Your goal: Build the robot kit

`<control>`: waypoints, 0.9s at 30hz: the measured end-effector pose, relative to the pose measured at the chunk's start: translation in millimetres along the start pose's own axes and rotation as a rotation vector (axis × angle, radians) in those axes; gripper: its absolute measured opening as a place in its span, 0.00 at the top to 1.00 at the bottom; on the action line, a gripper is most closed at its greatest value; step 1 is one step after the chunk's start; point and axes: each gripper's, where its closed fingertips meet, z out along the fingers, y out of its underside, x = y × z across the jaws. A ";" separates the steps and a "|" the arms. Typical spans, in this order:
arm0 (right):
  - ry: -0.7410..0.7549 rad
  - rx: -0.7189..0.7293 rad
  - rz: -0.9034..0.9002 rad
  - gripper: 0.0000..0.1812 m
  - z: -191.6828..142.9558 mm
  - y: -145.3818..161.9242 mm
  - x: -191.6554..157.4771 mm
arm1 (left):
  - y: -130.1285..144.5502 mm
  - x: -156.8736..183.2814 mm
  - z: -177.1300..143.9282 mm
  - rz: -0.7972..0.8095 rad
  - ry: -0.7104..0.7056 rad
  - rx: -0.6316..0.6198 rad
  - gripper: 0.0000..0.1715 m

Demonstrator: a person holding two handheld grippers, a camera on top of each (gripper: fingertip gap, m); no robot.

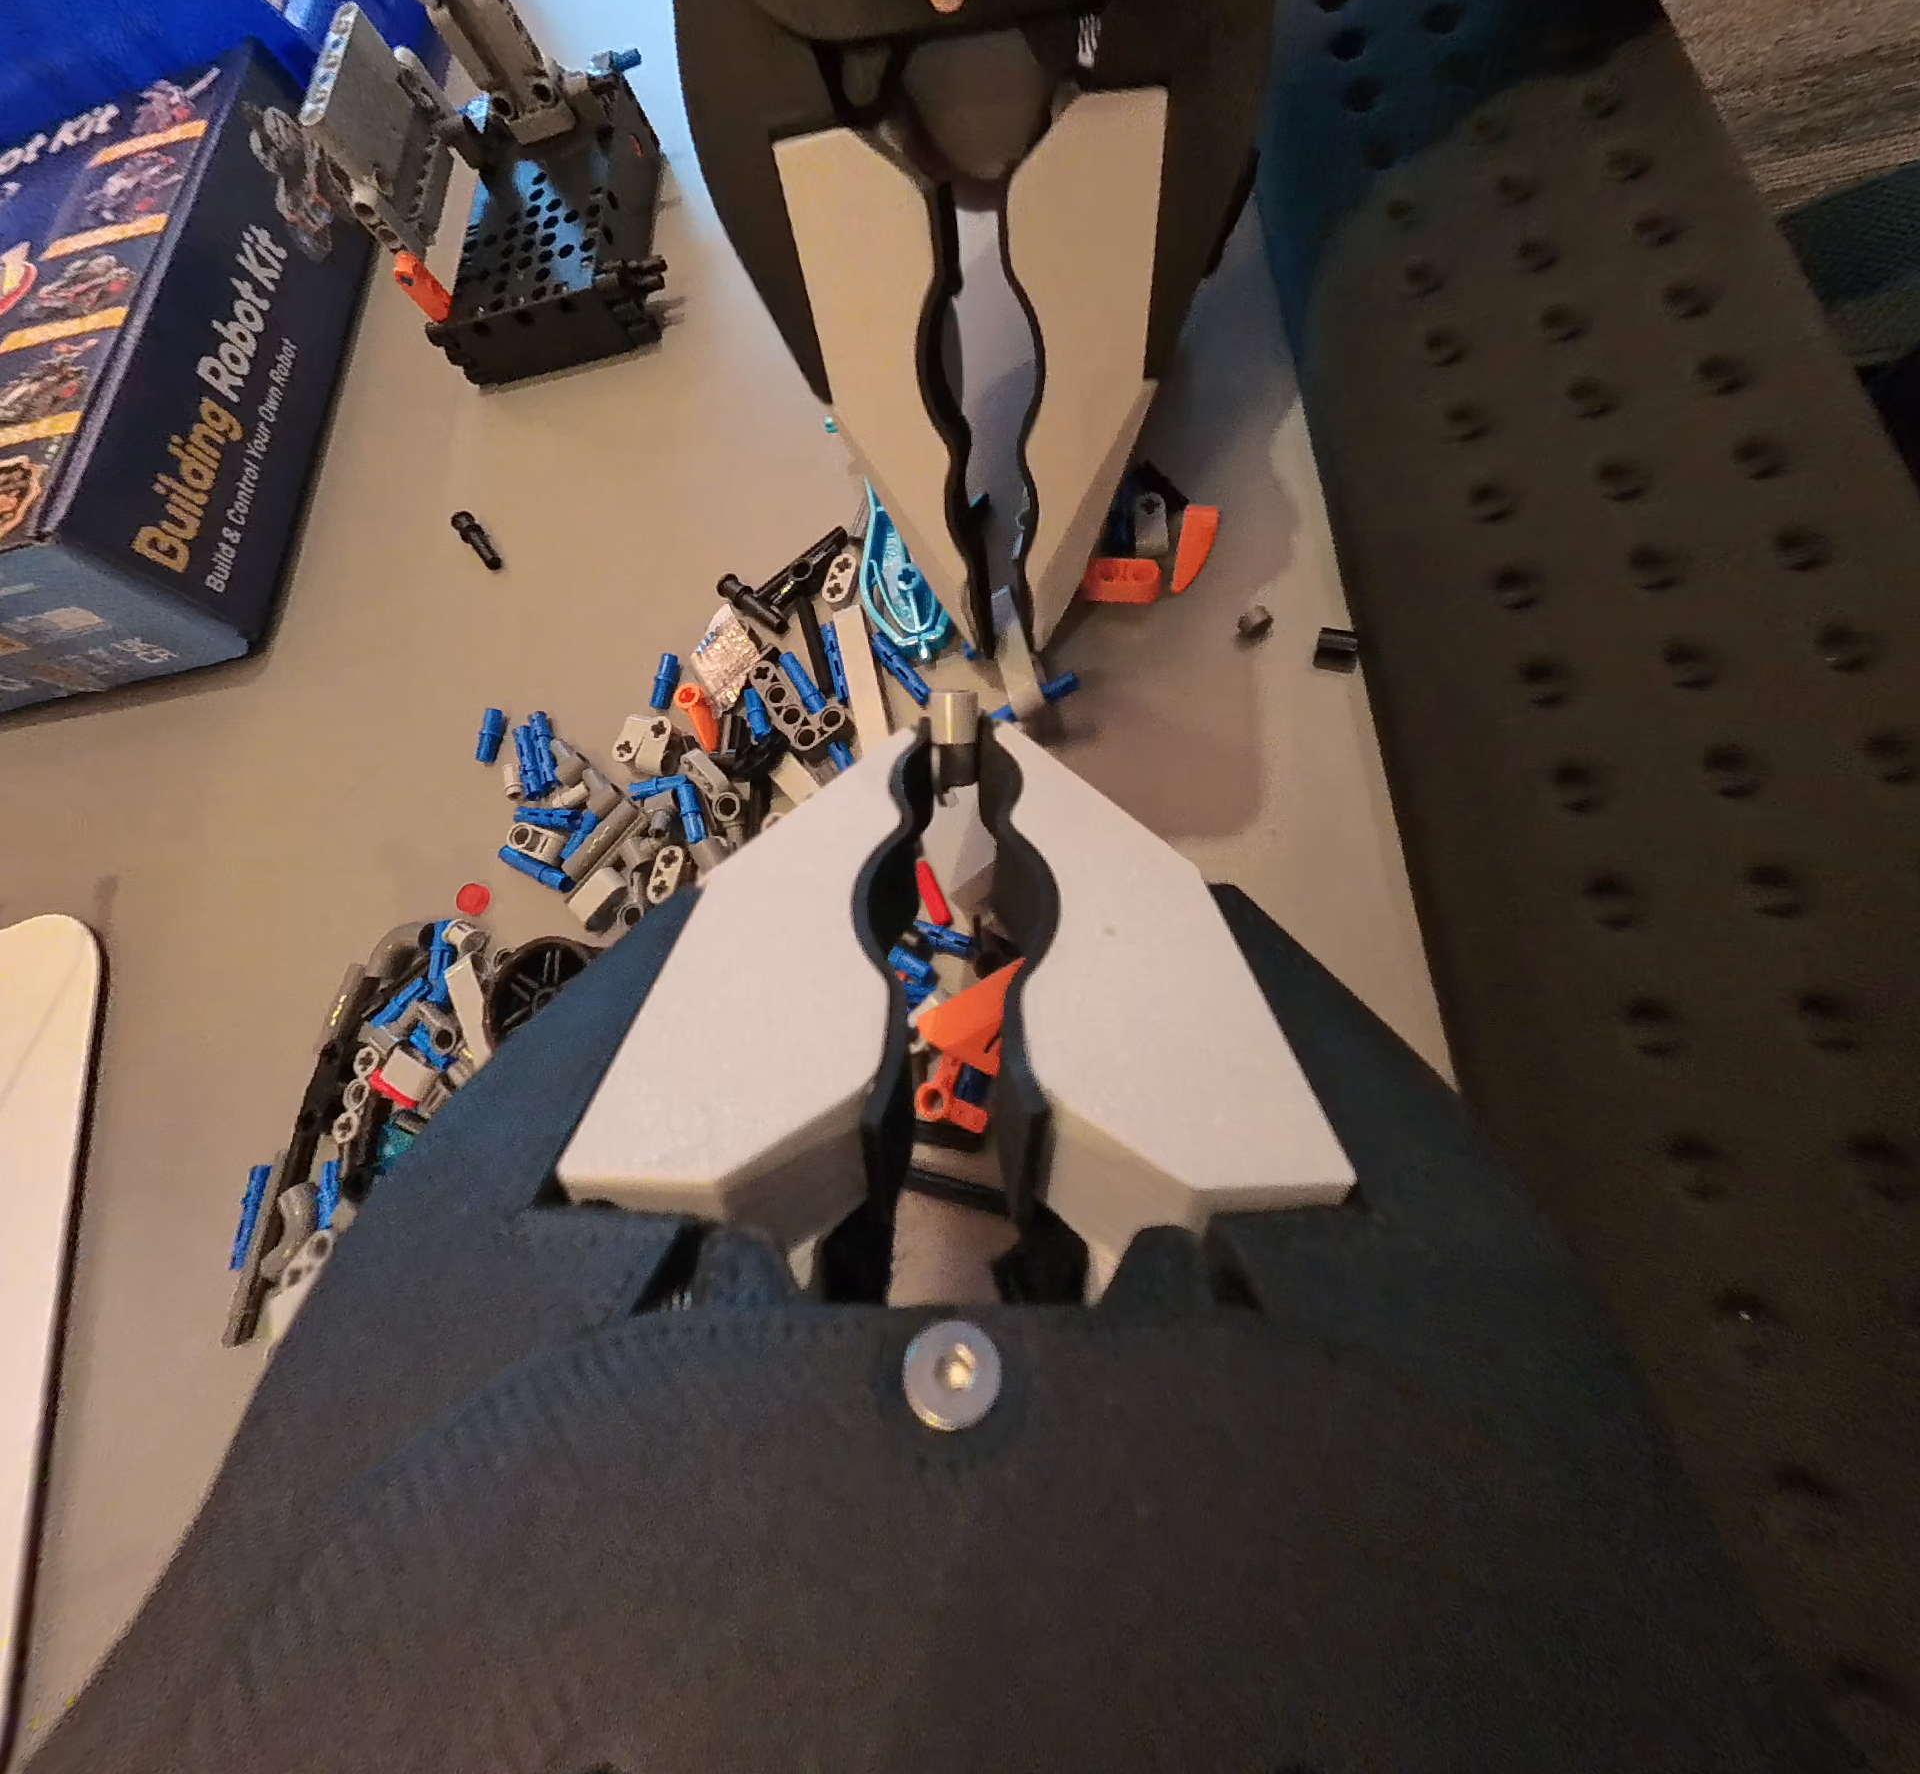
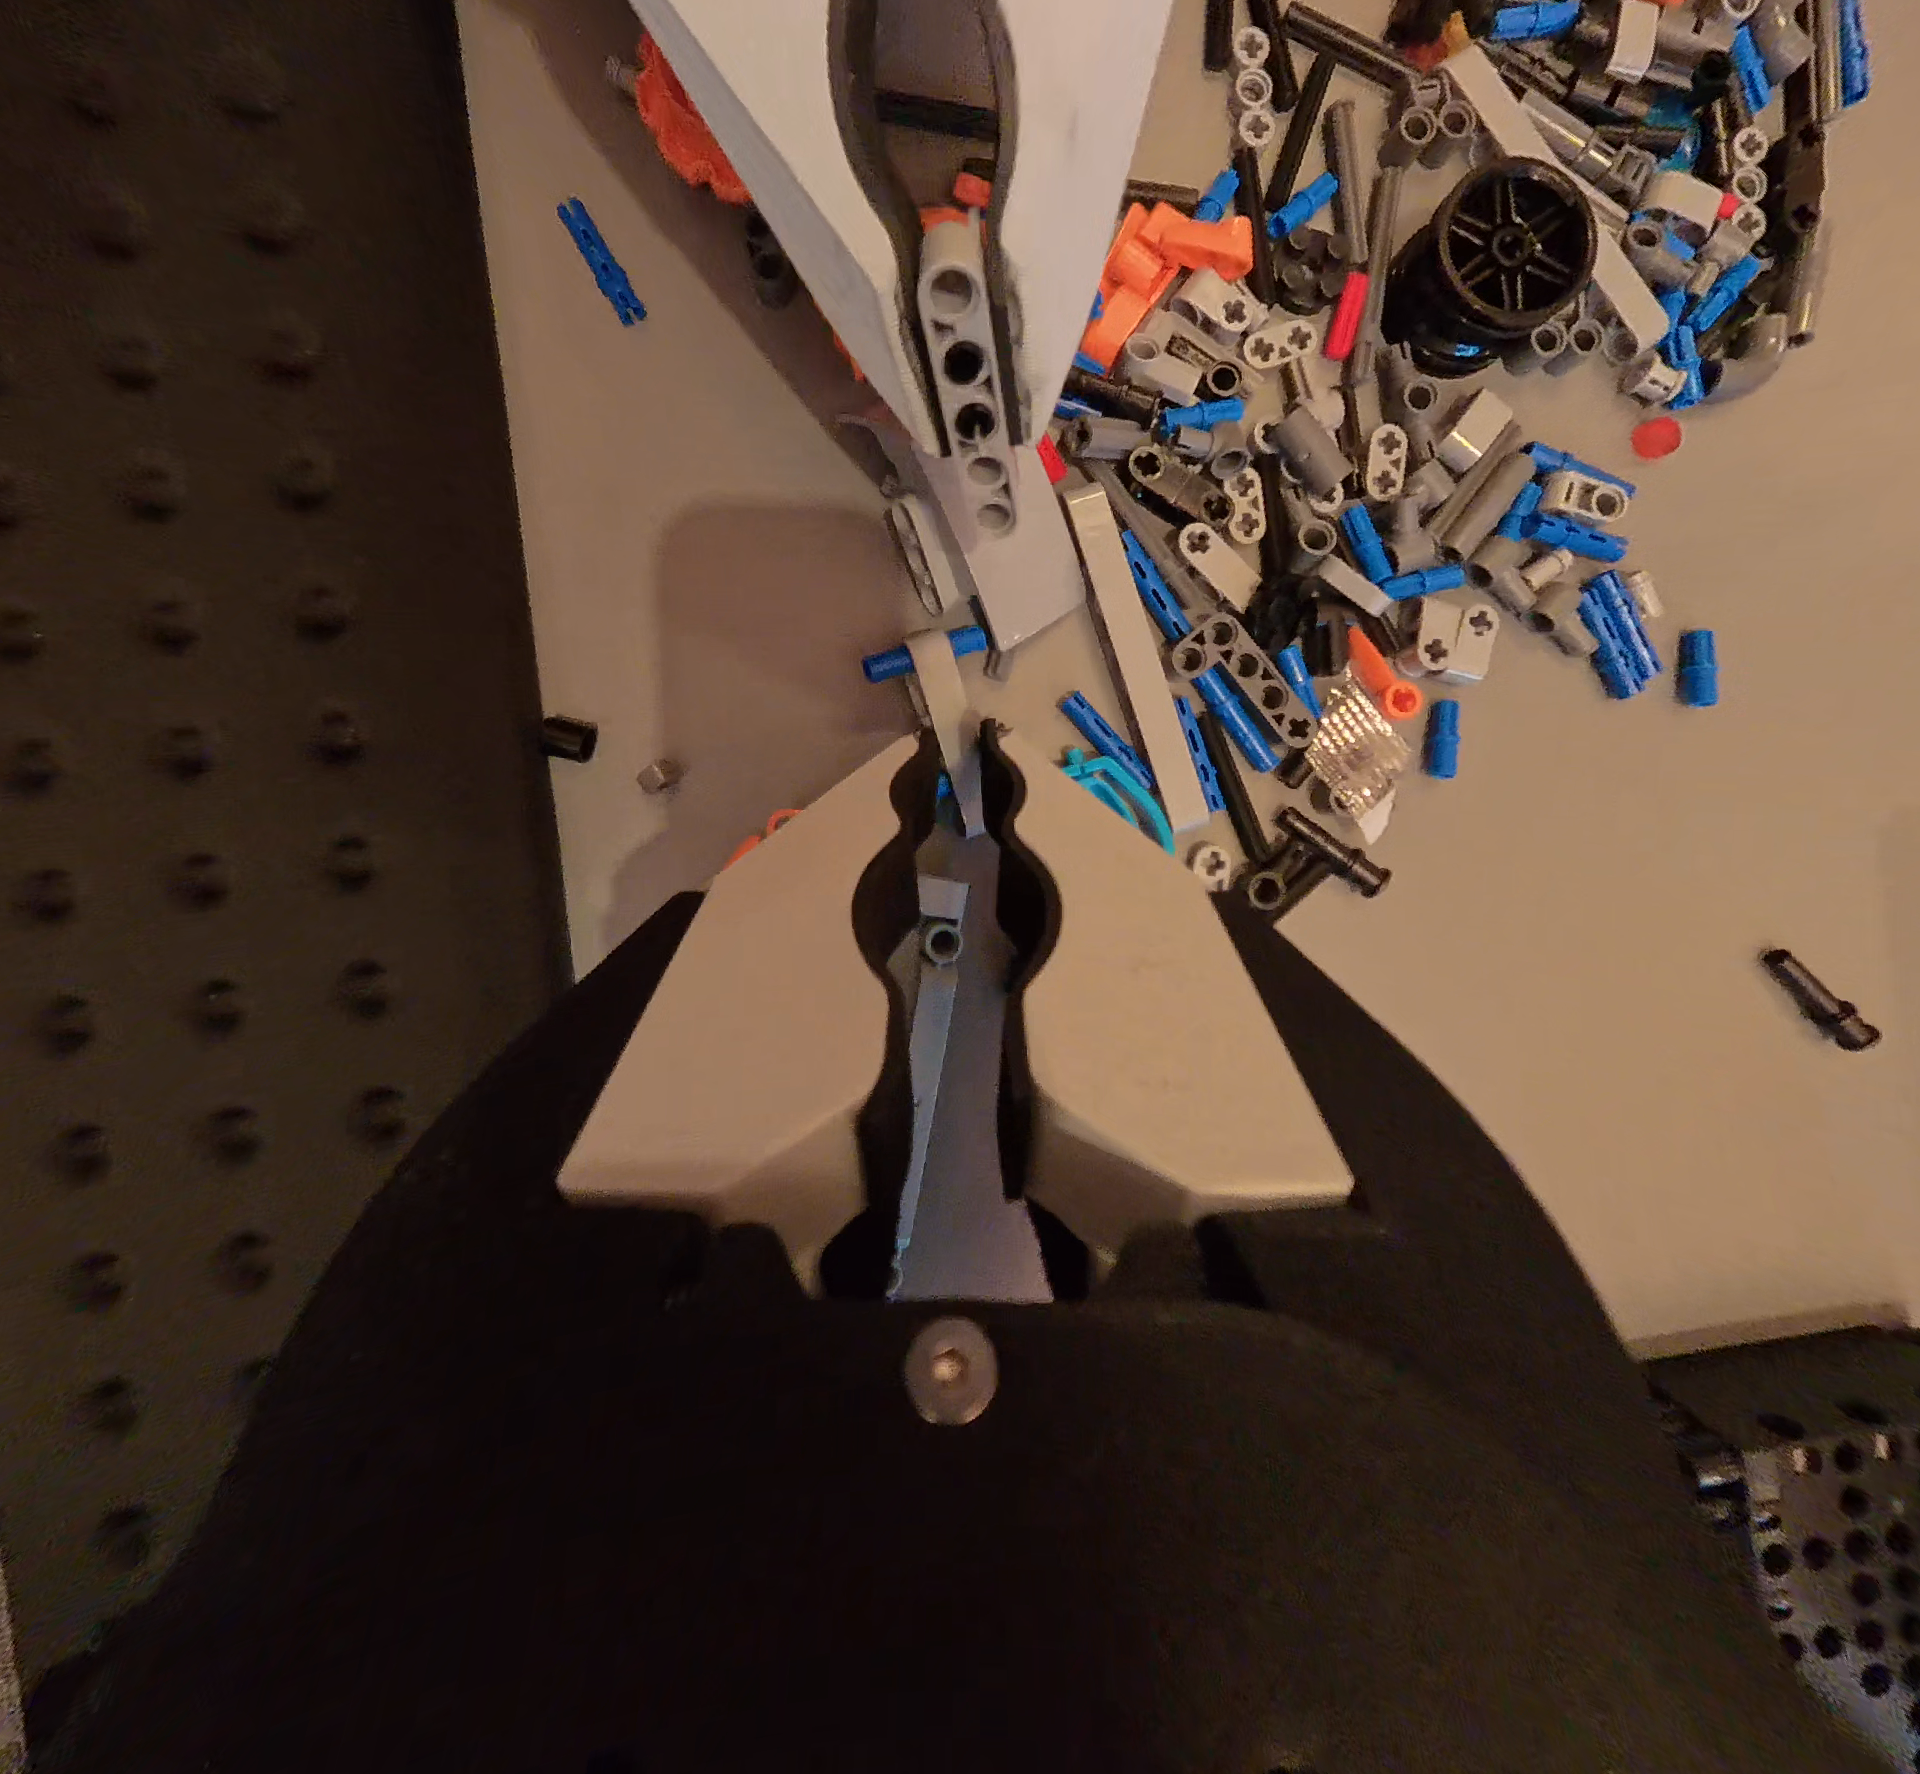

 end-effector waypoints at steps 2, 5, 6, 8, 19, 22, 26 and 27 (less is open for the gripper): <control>-0.032 0.065 0.054 0.97 -4.7 -4.2 -2.1 | 1.8 3.2 2.9 0.002 0.013 -0.011 0.98; -0.132 0.203 0.157 0.97 -18.4 -14.5 -9.5 | -0.3 3.0 4.5 -0.003 0.007 -0.004 0.98; -0.184 0.248 0.202 0.97 -22.9 -17.7 -12.5 | -2.8 3.1 4.5 0.002 0.003 0.009 0.98; -0.279 0.312 0.275 0.97 -29.4 -20.3 -15.5 | -8.2 4.1 4.4 0.022 -0.005 0.029 0.97; -0.402 0.325 0.326 0.97 -30.7 -11.2 -24.2 | 17.5 27.9 33.2 0.186 0.012 -0.162 0.92; -0.418 0.331 0.340 0.97 -30.3 -11.3 -24.9 | 13.1 28.2 32.2 0.162 0.015 -0.134 0.81; -0.461 0.355 0.344 0.97 -33.8 -16.0 -28.7 | -12.7 23.2 21.9 0.183 -0.034 -0.010 0.81; -0.475 0.357 0.346 0.97 -34.4 -16.5 -30.0 | -15.5 23.1 20.5 0.207 -0.046 -0.002 0.82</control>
